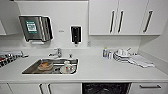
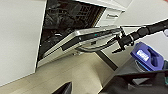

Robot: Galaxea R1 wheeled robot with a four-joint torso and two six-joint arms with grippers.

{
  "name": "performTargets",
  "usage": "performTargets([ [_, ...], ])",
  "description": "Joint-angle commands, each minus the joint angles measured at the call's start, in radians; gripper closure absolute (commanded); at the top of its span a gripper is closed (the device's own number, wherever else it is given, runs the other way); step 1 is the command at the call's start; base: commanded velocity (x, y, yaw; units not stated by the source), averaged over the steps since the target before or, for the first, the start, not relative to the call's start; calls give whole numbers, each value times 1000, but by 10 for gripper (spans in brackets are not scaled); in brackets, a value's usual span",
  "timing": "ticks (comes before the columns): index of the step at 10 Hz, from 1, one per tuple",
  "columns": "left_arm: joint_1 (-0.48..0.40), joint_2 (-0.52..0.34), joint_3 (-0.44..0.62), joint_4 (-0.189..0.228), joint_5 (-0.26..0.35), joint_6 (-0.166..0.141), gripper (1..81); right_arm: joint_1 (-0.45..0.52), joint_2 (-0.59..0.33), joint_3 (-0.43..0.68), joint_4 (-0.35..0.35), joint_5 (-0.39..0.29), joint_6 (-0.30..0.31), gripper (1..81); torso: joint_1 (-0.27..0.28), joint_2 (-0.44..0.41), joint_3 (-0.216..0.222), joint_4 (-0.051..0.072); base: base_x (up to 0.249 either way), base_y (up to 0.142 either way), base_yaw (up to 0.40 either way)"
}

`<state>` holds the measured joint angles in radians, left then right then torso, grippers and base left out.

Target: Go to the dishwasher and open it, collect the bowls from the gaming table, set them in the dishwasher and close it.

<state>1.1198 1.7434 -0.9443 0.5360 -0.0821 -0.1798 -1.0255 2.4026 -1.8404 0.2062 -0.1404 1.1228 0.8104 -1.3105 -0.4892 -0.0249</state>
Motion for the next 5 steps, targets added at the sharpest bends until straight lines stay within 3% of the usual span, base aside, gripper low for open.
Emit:
performTargets([
  [1,-76,-45,33,10,7,6,10,70,-17,0,-2,-71,-6,10,0,0,0,0,0,0,0],
  [5,-74,-36,35,10,8,6,10,55,-6,-23,-2,-57,-5,10,0,0,0,0,-18,0,0],
])
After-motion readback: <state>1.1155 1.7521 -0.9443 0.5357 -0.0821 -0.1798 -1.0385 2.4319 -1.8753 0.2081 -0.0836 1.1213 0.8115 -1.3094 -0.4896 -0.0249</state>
